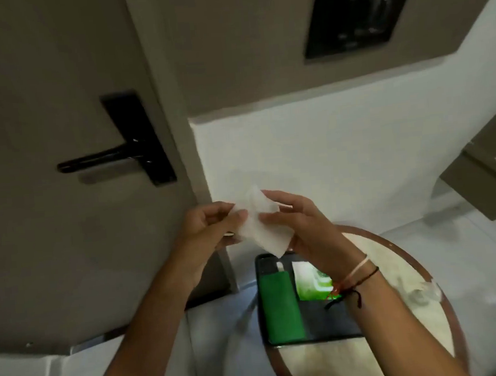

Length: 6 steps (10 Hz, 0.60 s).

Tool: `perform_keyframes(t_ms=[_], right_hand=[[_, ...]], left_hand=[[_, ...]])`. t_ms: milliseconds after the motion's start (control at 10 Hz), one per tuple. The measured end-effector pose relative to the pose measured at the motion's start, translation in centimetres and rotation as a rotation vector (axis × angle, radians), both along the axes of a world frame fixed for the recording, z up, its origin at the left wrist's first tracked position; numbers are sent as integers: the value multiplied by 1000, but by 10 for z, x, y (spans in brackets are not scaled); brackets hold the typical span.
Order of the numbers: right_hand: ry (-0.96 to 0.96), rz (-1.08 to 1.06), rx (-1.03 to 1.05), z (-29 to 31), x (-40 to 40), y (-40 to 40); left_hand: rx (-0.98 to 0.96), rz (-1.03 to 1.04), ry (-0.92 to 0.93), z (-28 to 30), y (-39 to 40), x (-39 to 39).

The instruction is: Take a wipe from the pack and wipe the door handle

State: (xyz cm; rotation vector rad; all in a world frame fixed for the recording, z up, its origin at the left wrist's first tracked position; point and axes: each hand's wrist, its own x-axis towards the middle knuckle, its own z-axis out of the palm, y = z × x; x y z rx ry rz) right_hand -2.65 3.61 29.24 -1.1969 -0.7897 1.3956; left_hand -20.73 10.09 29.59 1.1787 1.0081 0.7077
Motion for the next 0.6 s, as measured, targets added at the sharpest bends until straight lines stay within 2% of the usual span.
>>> perform_keyframes(t_ms=[100,200,300,500,600], right_hand=[[-122,-164,-164,-64,83,-38],[-163,-234,-303,-121,117,-60],[-266,-268,-539,-226,154,-92],[-393,-190,-799,-353,188,-116],[-559,-63,-860,-371,190,-121]], left_hand=[[-184,81,-9,-70,-45,73],[-313,86,55,-126,-74,106],[-460,42,298,-226,-118,152],[-412,-137,664,-359,-146,194],[-319,-233,832,-379,-146,191]])
